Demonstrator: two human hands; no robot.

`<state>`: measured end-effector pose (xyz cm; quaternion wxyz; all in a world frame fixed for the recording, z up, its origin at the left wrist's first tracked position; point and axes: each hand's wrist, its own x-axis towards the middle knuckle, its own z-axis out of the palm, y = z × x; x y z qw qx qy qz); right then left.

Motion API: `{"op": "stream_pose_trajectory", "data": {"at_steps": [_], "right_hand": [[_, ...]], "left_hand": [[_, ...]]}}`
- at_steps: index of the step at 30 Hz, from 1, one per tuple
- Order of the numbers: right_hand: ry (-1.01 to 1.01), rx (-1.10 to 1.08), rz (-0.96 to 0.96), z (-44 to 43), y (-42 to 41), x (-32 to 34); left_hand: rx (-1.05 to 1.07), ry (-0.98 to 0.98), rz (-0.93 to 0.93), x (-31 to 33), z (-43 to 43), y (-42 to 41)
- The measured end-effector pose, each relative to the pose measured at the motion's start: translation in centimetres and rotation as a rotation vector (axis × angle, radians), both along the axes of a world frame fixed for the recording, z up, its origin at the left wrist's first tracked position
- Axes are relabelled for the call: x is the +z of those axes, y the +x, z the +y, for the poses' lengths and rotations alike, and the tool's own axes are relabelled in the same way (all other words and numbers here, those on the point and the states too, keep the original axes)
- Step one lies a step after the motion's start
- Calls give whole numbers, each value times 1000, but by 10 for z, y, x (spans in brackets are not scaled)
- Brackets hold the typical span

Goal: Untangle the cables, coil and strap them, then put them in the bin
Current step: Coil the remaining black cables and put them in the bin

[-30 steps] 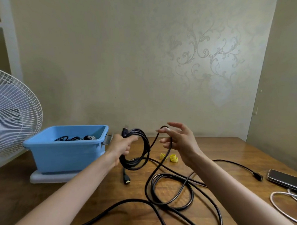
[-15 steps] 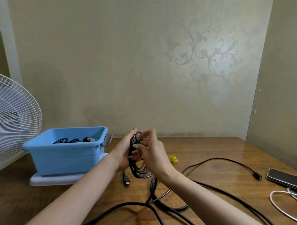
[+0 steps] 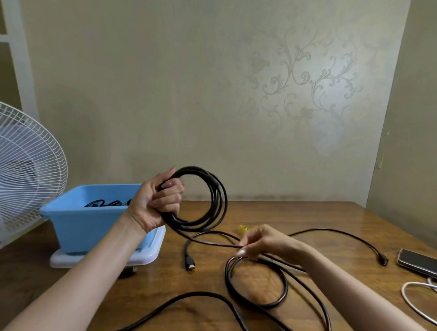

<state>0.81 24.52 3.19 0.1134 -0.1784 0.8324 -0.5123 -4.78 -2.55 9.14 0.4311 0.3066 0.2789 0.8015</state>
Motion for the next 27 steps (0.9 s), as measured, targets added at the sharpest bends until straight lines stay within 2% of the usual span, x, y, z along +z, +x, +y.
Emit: {"op": "stream_pose_trajectory", "data": {"at_steps": [3,4,6,8,10,13,16,19,22,25,27], "right_hand": [[474,-271,470,18,-20,0],[558,-372,625,19,-23,2],[550,-523,849,14,-20,9],[464,-582,1020,6,-15,14],[368,-603,1095,-3,-11,18],[111,-497,1063,-15,-1,28],[-213,-417,793,-30,11,40],[-424,-534,607,-35,10,42],[-384,-576,622,-29,6,44],[-323,-412,624,-24,7,45],[-330,-288,594,-25,8,46]], "left_hand": [[-54,-155,25,-2,-1,-5],[-53,-202,35,-4,1,-5],[-37,-280,66,-9,9,-1],[19,-367,117,-12,15,6],[118,-486,241,-11,24,18],[294,-677,558,-12,41,31],[467,-746,777,-14,54,38],[551,-774,916,-12,55,44],[681,-793,1108,-8,56,45],[1049,-895,1656,-14,55,34],[1229,-908,1892,-20,56,27]]}}
